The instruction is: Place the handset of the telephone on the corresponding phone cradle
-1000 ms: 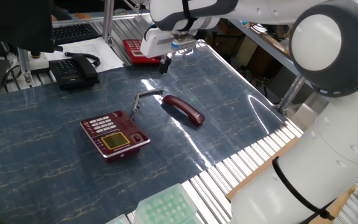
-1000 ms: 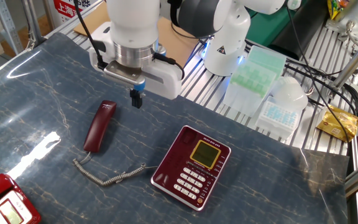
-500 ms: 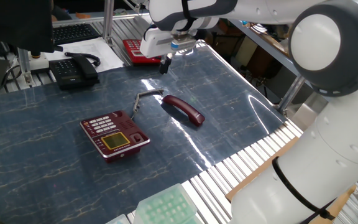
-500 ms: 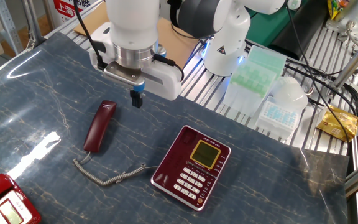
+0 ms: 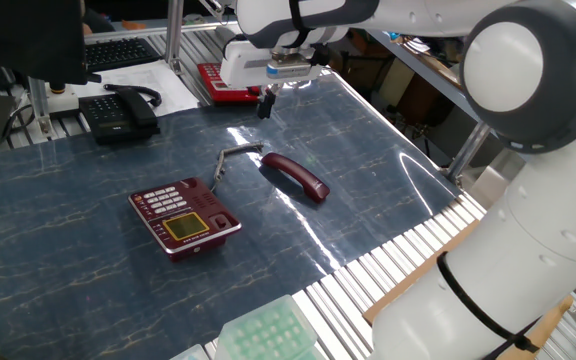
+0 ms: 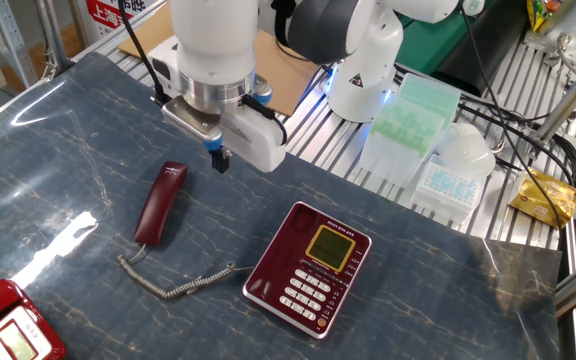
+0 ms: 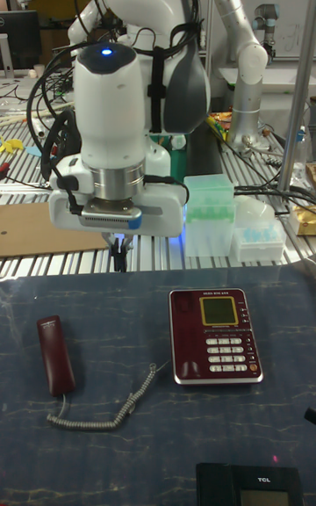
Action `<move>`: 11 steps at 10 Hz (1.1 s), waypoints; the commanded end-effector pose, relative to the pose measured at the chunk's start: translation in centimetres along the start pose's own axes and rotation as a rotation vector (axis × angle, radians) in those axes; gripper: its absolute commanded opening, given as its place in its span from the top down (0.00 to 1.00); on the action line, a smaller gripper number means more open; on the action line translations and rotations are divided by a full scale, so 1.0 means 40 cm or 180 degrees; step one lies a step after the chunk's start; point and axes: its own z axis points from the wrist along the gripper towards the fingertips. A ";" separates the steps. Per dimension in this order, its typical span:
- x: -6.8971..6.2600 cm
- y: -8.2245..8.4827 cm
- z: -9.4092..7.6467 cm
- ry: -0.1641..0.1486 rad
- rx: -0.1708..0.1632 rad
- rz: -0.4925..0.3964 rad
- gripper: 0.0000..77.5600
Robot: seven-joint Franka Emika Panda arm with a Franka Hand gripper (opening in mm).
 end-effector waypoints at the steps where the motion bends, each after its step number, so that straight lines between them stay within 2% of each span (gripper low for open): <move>1: -0.005 -0.001 -0.001 -0.0002 0.0026 -0.0106 1.00; 3: -0.019 -0.005 0.010 -0.0002 0.0063 -0.0143 1.00; 4: -0.037 -0.022 0.037 0.0011 0.0055 -0.0216 1.00; 6: -0.057 -0.039 0.063 0.0005 0.0046 -0.0268 1.00; 8: -0.094 -0.063 0.094 0.0005 0.0044 -0.0363 1.00; 11: -0.116 -0.102 0.134 0.0004 0.0036 -0.0493 1.00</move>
